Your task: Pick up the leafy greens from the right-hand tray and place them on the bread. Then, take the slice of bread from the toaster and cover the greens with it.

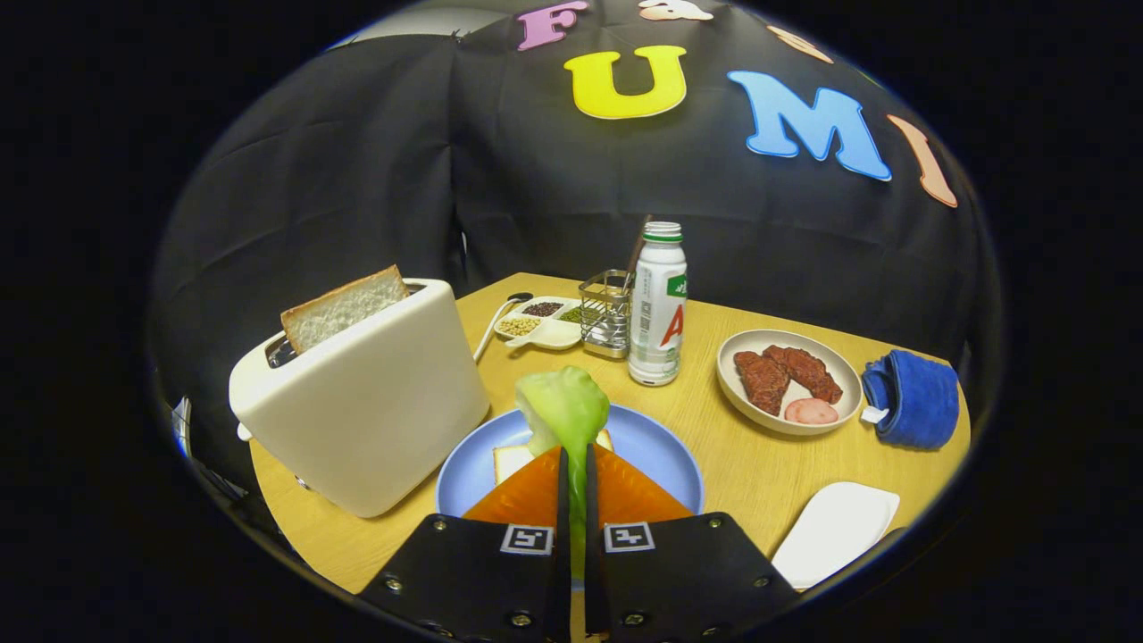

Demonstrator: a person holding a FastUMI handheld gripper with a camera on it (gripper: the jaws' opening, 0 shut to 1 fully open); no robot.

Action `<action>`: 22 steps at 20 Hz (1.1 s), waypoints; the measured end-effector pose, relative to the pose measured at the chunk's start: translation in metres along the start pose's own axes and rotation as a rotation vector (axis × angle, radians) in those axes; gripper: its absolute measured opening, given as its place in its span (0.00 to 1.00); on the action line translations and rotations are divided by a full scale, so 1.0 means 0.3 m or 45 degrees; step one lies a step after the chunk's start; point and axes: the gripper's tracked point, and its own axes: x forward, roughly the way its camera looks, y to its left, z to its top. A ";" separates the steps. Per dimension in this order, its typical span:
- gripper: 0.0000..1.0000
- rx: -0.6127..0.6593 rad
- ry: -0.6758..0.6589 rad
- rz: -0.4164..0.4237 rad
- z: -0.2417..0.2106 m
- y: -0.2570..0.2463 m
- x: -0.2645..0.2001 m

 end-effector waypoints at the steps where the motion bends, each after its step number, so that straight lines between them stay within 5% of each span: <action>1: 0.12 -0.017 0.014 0.008 -0.009 0.012 0.009; 2: 0.23 -0.036 0.025 0.009 -0.017 0.015 0.017; 5: 0.37 -0.058 0.001 -0.018 0.001 0.002 0.003; 12: 0.37 -0.044 -0.117 -0.024 0.060 0.013 -0.110; 22: 0.37 0.031 -0.479 -0.213 0.134 0.069 -0.289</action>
